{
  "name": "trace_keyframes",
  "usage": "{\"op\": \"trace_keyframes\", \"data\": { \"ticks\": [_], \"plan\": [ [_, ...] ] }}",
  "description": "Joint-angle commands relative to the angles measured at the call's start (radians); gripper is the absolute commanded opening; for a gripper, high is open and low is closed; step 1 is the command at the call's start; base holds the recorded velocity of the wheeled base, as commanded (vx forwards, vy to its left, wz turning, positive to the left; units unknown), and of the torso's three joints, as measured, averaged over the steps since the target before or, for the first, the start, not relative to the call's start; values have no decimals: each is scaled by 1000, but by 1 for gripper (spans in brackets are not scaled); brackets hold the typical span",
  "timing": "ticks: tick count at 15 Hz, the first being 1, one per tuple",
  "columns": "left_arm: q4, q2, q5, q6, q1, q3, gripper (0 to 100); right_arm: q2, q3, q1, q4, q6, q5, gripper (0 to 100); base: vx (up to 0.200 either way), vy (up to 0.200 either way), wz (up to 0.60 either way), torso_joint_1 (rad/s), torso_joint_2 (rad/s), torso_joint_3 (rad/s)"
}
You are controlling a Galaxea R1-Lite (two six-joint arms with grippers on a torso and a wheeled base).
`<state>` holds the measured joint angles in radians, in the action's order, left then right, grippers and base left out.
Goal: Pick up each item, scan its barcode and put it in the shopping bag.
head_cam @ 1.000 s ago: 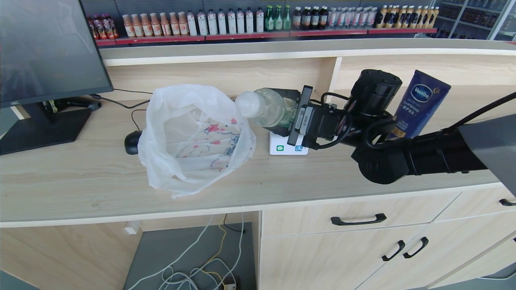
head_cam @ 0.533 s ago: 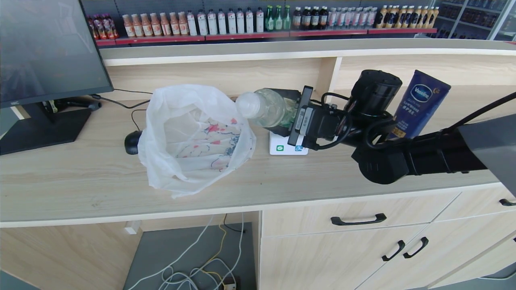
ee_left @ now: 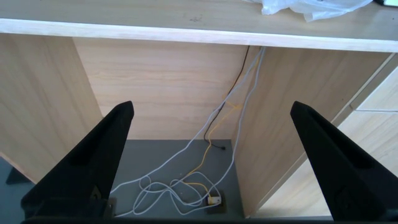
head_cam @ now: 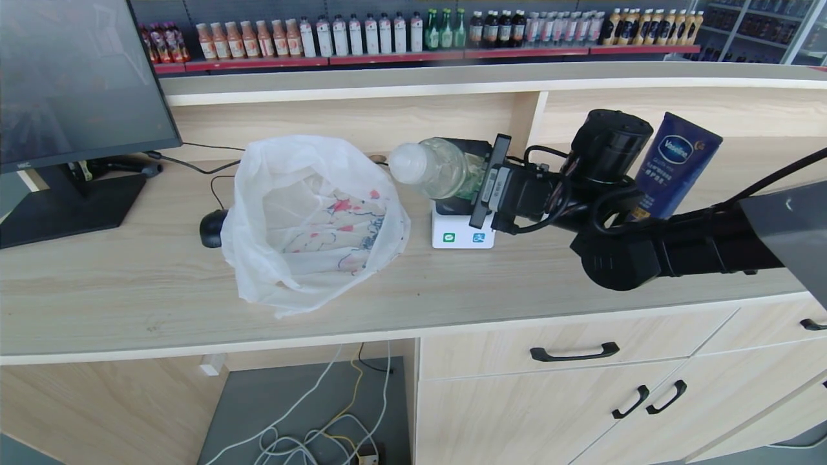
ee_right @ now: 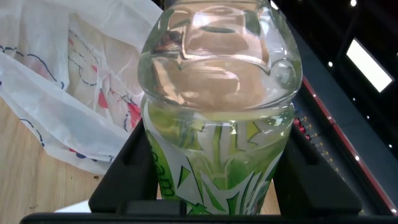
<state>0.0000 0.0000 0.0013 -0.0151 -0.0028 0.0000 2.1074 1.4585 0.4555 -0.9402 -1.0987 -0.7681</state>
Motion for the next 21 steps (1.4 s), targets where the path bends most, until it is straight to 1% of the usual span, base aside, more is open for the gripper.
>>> {"op": "trace_keyframes", "data": {
  "ticks": [1,7,11,14,17,21],
  "plan": [
    [0,0,0,0,0,0,100,-1,0,0,0,0,0,0,0,0,0,0,0,0],
    [0,0,0,0,0,0,100,-23,3,3,-2,22,13,0,0,0,0,0,0,0],
    [0,0,0,0,0,0,100,-98,-1,35,-5,165,105,0,0,0,0,0,0,0],
    [0,2,0,0,0,0,100,-152,-23,35,-5,266,133,0,0,0,0,0,0,0],
    [0,2,0,0,0,0,100,-239,-84,35,-6,376,179,0,0,0,0,0,0,0],
    [0,2,0,0,0,0,100,-328,-214,45,-25,430,193,0,0,0,0,0,0,0]
  ]
}}
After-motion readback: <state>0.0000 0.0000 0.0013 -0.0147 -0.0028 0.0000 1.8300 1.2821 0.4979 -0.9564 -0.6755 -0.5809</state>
